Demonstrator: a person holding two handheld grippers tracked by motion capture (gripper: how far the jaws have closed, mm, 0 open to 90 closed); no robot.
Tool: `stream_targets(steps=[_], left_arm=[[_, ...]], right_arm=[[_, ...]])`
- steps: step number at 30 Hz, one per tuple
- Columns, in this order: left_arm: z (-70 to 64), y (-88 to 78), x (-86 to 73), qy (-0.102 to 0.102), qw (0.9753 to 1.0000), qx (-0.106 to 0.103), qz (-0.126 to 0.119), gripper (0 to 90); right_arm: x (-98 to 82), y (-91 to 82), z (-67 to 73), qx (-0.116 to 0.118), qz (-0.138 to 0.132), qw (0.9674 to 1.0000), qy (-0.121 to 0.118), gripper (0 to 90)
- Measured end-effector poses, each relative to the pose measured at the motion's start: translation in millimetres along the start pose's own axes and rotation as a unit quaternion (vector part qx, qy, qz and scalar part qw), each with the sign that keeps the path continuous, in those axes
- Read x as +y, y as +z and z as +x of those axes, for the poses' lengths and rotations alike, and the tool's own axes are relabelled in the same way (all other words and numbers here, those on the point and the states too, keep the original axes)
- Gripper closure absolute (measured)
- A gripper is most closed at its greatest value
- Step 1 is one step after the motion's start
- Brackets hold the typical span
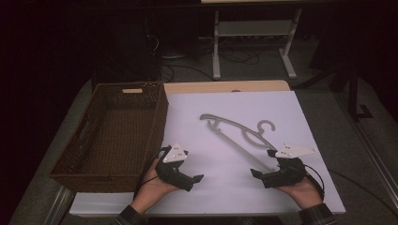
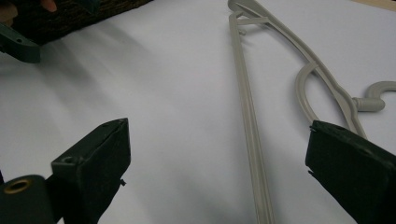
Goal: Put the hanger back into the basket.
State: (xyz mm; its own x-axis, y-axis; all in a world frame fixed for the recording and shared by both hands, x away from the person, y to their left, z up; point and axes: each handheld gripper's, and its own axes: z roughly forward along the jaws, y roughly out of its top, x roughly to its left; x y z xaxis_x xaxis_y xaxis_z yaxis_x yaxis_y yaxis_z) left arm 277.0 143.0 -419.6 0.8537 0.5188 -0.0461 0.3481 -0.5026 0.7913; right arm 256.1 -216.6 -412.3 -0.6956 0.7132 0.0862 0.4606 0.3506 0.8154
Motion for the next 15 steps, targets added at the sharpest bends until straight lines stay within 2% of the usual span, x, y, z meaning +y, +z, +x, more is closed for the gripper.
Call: stream_targets(steps=[3, 7, 9, 15], left_arm=[[0.1, -0.4, -0.2, -0.002, 1.0, -0.003, -0.001, 1.8], [0.2, 0.2, -0.2, 0.001, 1.0, -0.004, 0.003, 1.8], [0.3, 0.4, -0.2, 0.001, 1.0, -0.005, 0.003, 1.8], [1.8, 0.4, 0.4, -0.004, 0.9999, -0.011, 0.0, 1.8]], right_arm=[[0.1, -0.3, -1.0, 0.002, 0.001, 1.0, 0.003, 6.7], [1.0, -2.1, -2.1, 0.006, 0.005, 1.0, 0.006, 12.8], [1.5, -2.6, -2.7, 0.007, 0.007, 0.9999, 0.005, 13.1], [6.0, -6.3, -11.6, -0.006, 0.019, 0.9997, 0.011, 17.1]])
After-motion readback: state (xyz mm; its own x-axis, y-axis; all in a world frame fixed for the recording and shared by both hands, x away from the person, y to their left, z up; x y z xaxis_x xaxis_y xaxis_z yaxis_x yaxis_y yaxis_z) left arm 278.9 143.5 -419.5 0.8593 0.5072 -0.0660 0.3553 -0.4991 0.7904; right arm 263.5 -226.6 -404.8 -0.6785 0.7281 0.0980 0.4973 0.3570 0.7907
